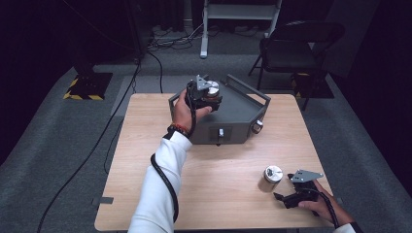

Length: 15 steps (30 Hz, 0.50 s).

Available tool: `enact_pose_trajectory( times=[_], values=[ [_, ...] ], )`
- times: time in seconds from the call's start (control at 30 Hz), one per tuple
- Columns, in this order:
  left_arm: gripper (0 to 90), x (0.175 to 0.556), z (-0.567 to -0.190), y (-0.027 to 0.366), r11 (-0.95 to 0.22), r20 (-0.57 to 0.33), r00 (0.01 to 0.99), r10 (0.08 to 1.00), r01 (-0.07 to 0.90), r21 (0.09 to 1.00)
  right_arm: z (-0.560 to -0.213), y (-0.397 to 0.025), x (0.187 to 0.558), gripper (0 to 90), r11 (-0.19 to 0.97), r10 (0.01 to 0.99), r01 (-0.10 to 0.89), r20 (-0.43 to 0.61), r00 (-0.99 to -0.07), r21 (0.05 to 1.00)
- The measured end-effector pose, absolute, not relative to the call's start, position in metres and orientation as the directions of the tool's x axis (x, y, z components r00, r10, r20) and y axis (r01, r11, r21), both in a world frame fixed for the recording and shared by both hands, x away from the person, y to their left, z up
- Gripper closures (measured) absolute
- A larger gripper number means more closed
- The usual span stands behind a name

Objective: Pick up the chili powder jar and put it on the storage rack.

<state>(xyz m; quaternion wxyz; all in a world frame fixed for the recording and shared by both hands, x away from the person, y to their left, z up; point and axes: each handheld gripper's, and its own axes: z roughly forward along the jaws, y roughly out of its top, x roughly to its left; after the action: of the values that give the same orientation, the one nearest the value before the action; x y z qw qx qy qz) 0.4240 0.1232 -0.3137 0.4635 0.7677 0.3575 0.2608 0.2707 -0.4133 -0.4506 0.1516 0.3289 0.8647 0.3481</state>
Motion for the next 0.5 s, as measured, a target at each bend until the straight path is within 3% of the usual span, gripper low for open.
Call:
enact_pose_trajectory(
  times=[0.5],
  values=[
    [31.6,0.437,-0.331,0.115,-0.317,0.054,0.602,0.797,0.34,0.885,-0.451,-0.414,0.271,0.0,0.542,0.673,0.461,-0.033,-0.739,0.703]
  ],
)
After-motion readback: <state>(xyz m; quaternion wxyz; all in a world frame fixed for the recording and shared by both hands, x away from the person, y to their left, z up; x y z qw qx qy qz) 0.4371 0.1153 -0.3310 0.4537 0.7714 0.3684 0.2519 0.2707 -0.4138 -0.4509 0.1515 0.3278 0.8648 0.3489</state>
